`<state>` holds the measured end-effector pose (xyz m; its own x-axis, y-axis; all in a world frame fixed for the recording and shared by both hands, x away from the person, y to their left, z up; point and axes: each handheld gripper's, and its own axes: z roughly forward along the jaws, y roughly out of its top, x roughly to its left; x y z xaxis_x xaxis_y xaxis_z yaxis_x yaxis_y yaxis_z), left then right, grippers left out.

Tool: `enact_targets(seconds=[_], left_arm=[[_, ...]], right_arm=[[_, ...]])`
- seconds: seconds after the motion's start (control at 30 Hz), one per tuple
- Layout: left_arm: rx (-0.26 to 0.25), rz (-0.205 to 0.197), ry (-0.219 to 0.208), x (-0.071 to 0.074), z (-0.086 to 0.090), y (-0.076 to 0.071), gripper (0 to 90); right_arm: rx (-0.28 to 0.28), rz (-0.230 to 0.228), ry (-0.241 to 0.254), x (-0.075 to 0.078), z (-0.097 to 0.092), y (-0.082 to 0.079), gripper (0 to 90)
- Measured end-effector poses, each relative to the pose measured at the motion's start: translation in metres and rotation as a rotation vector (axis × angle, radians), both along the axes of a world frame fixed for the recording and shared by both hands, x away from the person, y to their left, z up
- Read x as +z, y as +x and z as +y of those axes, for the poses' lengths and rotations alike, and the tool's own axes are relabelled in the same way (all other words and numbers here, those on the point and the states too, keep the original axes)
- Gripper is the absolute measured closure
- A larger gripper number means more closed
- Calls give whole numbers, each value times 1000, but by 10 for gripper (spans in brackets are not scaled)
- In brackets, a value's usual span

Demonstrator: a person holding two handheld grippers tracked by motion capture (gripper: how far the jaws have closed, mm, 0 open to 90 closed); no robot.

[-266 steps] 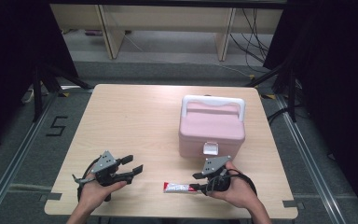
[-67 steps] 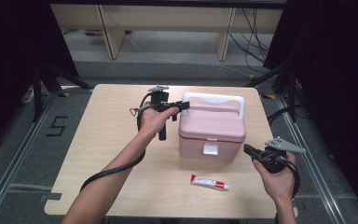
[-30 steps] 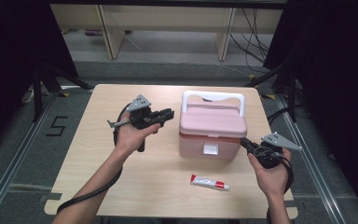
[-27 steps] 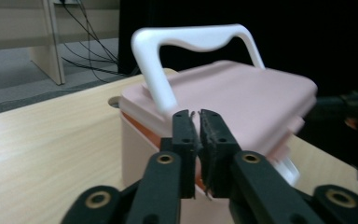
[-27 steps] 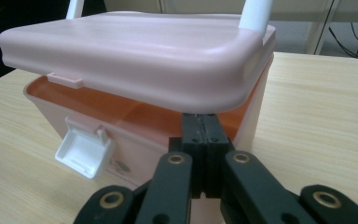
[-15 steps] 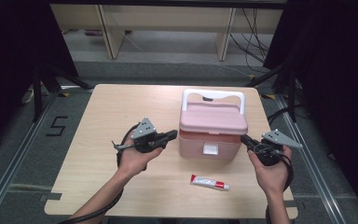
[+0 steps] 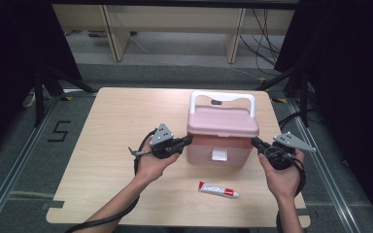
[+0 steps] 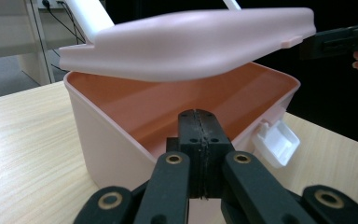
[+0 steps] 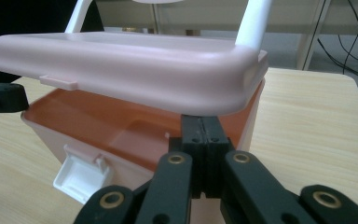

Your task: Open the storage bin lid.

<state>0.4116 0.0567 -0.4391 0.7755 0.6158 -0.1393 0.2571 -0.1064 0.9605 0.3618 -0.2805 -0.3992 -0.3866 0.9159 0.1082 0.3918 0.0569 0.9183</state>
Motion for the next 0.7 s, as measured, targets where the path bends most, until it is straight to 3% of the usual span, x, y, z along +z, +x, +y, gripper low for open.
enact_targets(seconds=[0.03,0.07,0.17,0.27,0.37,0.43,0.47,0.57,0.7], left_arm=[[5,1,6,-1,-1,0,896],[5,1,6,-1,-1,0,896],[6,3,10,-3,-3,0,896],[9,6,9,-6,-4,0,896],[10,2,9,-6,-4,0,896],[8,-4,14,-6,-4,0,896],[9,-6,14,-7,-5,0,895],[9,-8,15,-7,-5,0,895],[9,-11,17,-7,-6,0,888]], right_arm=[[-22,27,28,1,3,-2,900],[-5,-3,-4,2,0,1,900],[-5,-15,2,3,1,2,900],[-19,8,22,6,2,1,900],[-16,-17,2,7,0,4,900],[-23,-6,17,8,2,3,900],[-13,-27,0,8,0,5,900],[-23,-18,16,10,2,6,900],[-26,-39,6,14,2,9,900]])
